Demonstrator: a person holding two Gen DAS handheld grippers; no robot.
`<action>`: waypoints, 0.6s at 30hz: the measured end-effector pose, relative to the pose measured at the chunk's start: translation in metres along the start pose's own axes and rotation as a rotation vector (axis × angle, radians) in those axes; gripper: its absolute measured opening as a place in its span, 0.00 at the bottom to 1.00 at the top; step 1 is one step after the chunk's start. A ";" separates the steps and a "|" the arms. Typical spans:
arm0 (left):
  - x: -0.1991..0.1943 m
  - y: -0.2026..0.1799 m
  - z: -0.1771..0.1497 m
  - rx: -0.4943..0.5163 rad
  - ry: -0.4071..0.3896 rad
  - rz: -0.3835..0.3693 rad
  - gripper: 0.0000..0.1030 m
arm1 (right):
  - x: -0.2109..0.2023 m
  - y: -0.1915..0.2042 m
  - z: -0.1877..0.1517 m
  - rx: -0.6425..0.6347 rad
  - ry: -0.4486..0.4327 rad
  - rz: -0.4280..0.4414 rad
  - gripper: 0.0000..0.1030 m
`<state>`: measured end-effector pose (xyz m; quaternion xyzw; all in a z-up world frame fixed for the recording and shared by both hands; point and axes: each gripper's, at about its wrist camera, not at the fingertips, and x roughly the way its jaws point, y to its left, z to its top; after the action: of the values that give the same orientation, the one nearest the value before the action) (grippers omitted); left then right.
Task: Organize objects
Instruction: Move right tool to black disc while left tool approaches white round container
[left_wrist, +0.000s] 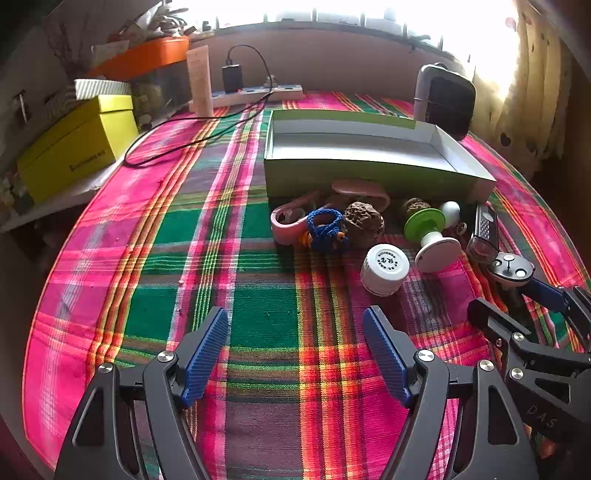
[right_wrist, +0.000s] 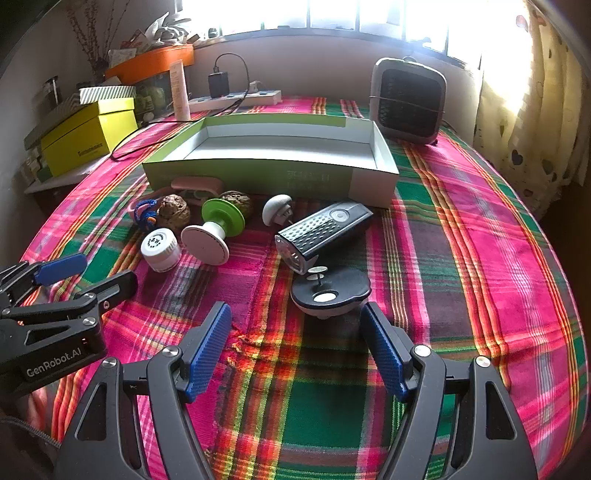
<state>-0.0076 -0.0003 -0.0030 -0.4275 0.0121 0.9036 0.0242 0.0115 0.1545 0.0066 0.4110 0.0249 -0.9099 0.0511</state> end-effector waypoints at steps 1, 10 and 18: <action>0.000 0.000 0.000 0.002 0.001 -0.002 0.73 | 0.000 0.000 0.000 0.000 0.000 0.002 0.71; 0.002 0.000 0.004 0.008 0.007 -0.007 0.73 | 0.001 -0.001 0.002 0.001 0.007 0.000 0.71; 0.002 -0.001 0.007 0.009 0.008 -0.008 0.73 | 0.002 -0.001 0.003 -0.002 0.009 -0.001 0.71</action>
<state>-0.0140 0.0011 -0.0007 -0.4312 0.0148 0.9017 0.0295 0.0081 0.1555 0.0074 0.4150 0.0263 -0.9080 0.0508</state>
